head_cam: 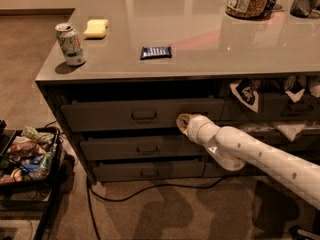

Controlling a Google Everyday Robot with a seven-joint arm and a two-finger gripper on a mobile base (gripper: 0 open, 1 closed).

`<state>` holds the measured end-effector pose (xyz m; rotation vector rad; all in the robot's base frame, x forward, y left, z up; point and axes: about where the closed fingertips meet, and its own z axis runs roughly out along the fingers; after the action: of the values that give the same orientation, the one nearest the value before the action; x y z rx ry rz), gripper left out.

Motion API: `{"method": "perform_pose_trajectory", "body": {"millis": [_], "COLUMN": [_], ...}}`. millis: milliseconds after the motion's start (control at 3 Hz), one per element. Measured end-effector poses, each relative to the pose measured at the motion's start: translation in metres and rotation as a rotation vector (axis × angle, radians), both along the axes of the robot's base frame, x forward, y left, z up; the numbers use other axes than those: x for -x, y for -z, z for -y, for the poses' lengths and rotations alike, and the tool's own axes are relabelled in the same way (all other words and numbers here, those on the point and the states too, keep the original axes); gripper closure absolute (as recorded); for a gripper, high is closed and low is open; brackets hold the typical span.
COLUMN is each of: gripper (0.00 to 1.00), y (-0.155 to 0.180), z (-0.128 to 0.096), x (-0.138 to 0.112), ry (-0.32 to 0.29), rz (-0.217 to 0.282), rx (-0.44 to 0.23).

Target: Close top drawer

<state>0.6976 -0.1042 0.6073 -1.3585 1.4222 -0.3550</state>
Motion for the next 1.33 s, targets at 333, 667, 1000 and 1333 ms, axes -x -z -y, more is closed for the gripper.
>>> {"method": "perform_pose_trajectory", "body": {"millis": [333,667,1000,1333], "gripper": [1.0,1.0,1.0,1.0], "y": [0.0,-0.003,-0.018,-0.026], "z": [0.0,-0.005,-0.004,-0.004], "x": [0.0,0.008,0.031,0.061], "ry": [0.0,-0.067,-0.187,-0.259], "rz": [0.0,-0.027,-0.044,-0.045], "rx": [0.0,0.003,0.006,-0.004]}}
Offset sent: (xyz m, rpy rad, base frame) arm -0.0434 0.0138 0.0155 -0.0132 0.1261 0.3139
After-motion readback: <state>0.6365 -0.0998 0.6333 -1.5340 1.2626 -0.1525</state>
